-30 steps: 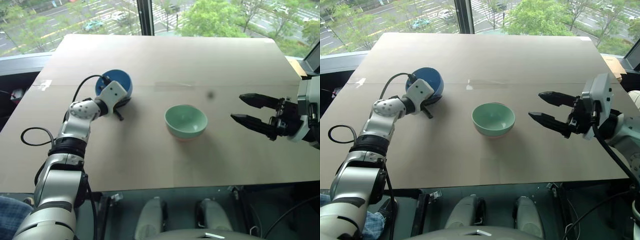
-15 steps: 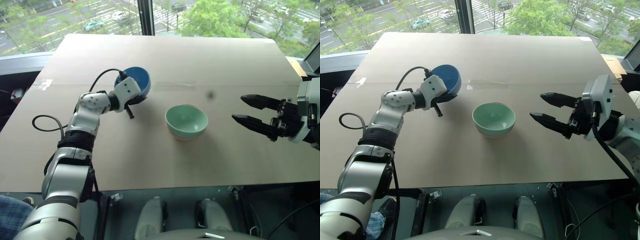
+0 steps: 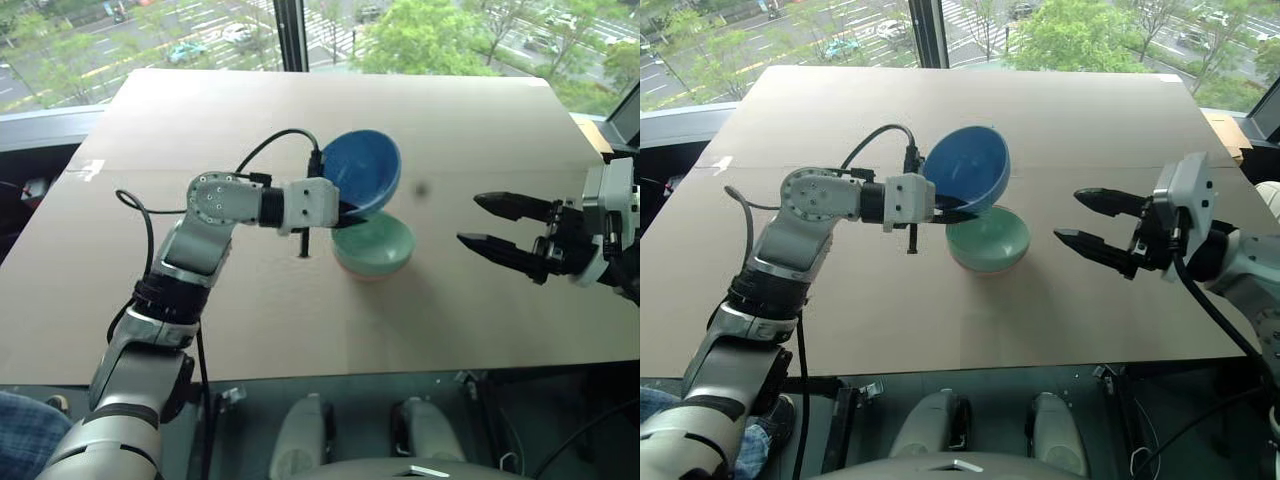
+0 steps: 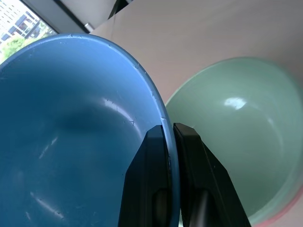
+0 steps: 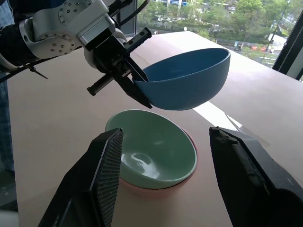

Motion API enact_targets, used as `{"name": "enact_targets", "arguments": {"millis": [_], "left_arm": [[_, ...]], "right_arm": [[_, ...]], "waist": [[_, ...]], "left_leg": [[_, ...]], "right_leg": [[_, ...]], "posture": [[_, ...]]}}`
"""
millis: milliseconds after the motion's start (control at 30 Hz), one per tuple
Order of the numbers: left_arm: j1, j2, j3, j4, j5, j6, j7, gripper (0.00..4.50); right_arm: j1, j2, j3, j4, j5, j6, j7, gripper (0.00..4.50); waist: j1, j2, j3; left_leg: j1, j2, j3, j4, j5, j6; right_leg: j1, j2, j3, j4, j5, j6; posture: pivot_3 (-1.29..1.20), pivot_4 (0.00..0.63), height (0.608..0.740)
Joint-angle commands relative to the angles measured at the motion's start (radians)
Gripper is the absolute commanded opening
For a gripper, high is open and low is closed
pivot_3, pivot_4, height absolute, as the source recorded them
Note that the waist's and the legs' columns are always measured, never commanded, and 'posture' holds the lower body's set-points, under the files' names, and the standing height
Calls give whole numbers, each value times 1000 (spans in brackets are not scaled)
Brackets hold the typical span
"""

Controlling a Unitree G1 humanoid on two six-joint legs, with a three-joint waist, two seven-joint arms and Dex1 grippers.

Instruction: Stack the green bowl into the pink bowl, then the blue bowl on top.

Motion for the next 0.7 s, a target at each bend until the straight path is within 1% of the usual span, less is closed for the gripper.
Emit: {"name": "enact_targets", "arguments": {"millis": [33, 167, 267, 400, 433, 500, 533, 567, 700], "left_arm": [[21, 1, 1, -108, -67, -36, -42, 40], [47, 16, -18, -137, -92, -72, -101, 40], [60, 19, -16, -149, -117, -66, -125, 40], [58, 11, -7, -142, -117, -74, -114, 1547], [56, 3, -1, -137, -118, -79, -102, 1740], [55, -2, 5, -137, -126, -69, -92, 2390], [59, -1, 7, -142, -135, -60, -95, 2537], [64, -11, 25, -155, -160, -10, -68, 2825], [134, -6, 123, -216, -285, 224, 46, 2825]], "right_arm": [[-15, -9, -11, -12, 3, -26, -9, 3063], [-15, -10, -10, -11, 2, -28, -11, 3063], [-16, -15, -11, -8, 0, -30, -8, 3063], [-19, -13, -9, -3, -8, -38, -11, 3063], [-19, -12, -8, -3, -8, -38, -11, 3063], [-18, -12, -6, -3, -7, -40, -11, 3063], [-15, -12, -5, -2, -9, -42, -10, 3063], [-13, -12, -4, -2, -11, -43, -9, 3063], [34, -10, -17, -16, -15, -42, -12, 3063]], "waist": [[0, 0, 0], [0, 0, 0], [0, 0, 0], [0, 0, 0], [0, 0, 0], [0, 0, 0], [0, 0, 0], [0, 0, 0], [-2, 0, 0]], "left_leg": [[0, 0, 0, 0, 0, 0], [0, 0, 0, 0, 0, 0], [0, 0, 0, 0, 0, 0], [0, 0, 0, 0, 0, 0], [0, 0, 0, 0, 0, 0], [0, 0, 0, 0, 0, 0], [0, 0, 0, 0, 0, 0], [0, 0, 0, 0, 0, 0], [1, 0, 0, 0, 0, 0]], "right_leg": [[0, 0, 0, 0, 0, 0], [0, 0, 0, 0, 0, 0], [0, 0, 0, 0, 0, 0], [0, 0, 1, 0, 0, 0], [0, 0, 1, 0, 0, 0], [0, 0, 1, 0, 0, 0], [0, 0, 1, 0, 0, 0], [0, 0, 1, 0, 0, 0], [0, 0, 1, 0, 0, 0]], "posture": [[0, 150, 738], [0, 150, 738], [0, 150, 738], [0, 150, 738], [0, 150, 738], [0, 150, 738], [0, 150, 738], [0, 150, 738], [0, 150, 738]]}}
